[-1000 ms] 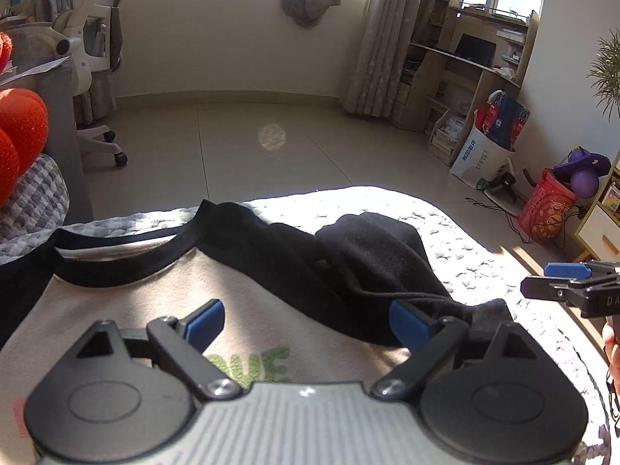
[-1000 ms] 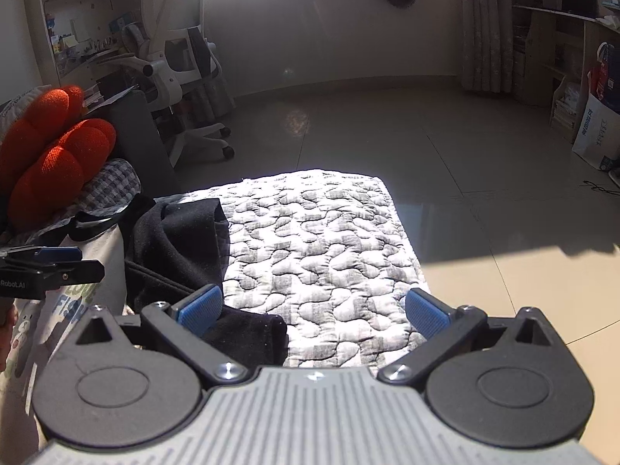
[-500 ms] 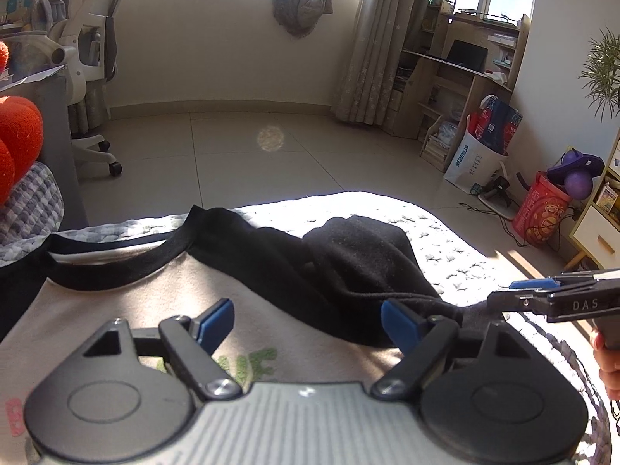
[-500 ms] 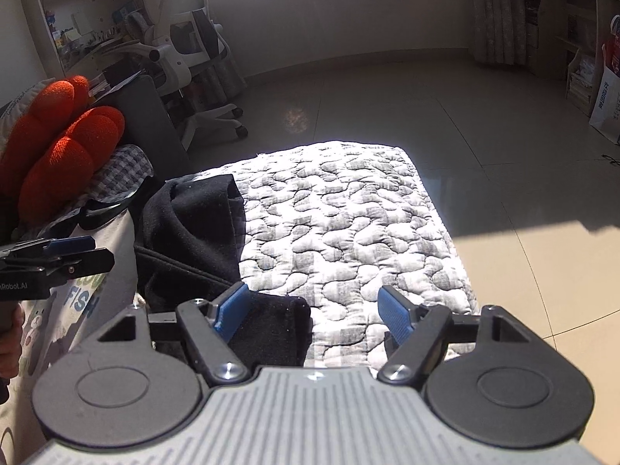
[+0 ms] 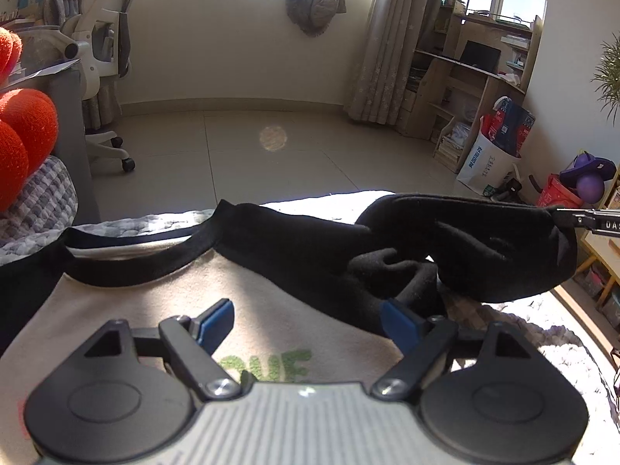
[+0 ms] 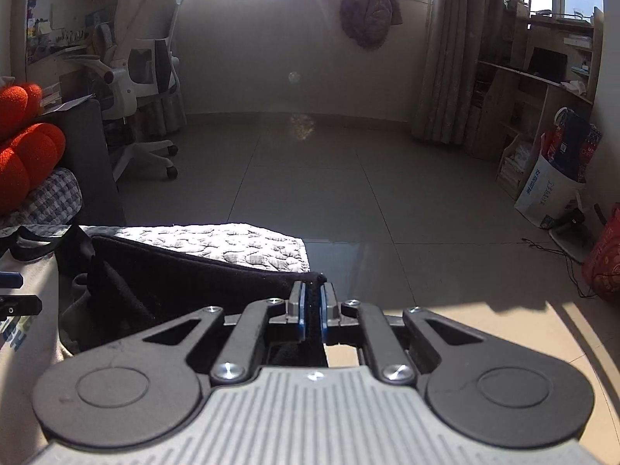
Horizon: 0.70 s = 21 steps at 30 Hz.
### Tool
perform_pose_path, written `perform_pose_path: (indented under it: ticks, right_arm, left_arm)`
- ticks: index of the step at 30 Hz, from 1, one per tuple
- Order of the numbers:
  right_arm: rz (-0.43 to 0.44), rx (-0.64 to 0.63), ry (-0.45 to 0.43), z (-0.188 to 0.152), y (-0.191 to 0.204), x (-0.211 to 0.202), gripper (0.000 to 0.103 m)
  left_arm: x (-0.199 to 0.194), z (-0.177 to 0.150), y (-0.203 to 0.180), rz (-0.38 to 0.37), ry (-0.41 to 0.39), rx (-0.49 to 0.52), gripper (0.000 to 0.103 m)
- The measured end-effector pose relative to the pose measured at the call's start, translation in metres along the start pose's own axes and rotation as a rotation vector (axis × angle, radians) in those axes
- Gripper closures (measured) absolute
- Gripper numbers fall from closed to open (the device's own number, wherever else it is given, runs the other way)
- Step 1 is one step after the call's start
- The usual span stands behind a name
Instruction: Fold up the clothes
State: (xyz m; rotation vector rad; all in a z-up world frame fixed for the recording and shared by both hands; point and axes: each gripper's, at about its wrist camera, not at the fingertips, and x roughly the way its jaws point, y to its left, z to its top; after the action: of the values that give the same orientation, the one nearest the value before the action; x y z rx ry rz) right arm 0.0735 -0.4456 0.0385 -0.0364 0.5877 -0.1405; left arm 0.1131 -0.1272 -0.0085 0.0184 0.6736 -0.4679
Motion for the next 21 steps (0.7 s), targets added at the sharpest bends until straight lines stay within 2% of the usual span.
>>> perform_pose_path:
  ticks: [5, 9, 14, 16, 18, 21]
  right_arm:
    - [-0.138, -0.006, -0.042, 0.030, -0.027, 0.012, 0.096]
    - [-0.203, 0.007, -0.078, 0.046, -0.041, 0.013, 0.096]
    - [-0.300, 0.039, -0.106, 0.060, -0.055, 0.014, 0.097]
    - [-0.334, 0.042, -0.088, 0.062, -0.060, 0.024, 0.097]
    - [-0.331, 0.050, -0.043, 0.058, -0.064, 0.039, 0.096]
    - [-0.334, 0.060, 0.014, 0.047, -0.067, 0.055, 0.087]
  left_arm:
    - [0.015, 0.007, 0.003, 0.047, -0.018, 0.055, 0.018]
    - [0.027, 0.010, 0.005, 0.084, -0.031, 0.091, 0.018]
    - [0.039, 0.010, 0.011, 0.114, -0.026, 0.072, 0.018]
    - [0.042, 0.009, 0.014, 0.120, -0.021, 0.057, 0.018]
    - [0.042, 0.007, 0.013, 0.121, -0.023, 0.054, 0.018]
    - [0.035, 0.008, 0.009, 0.102, -0.031, 0.064, 0.018]
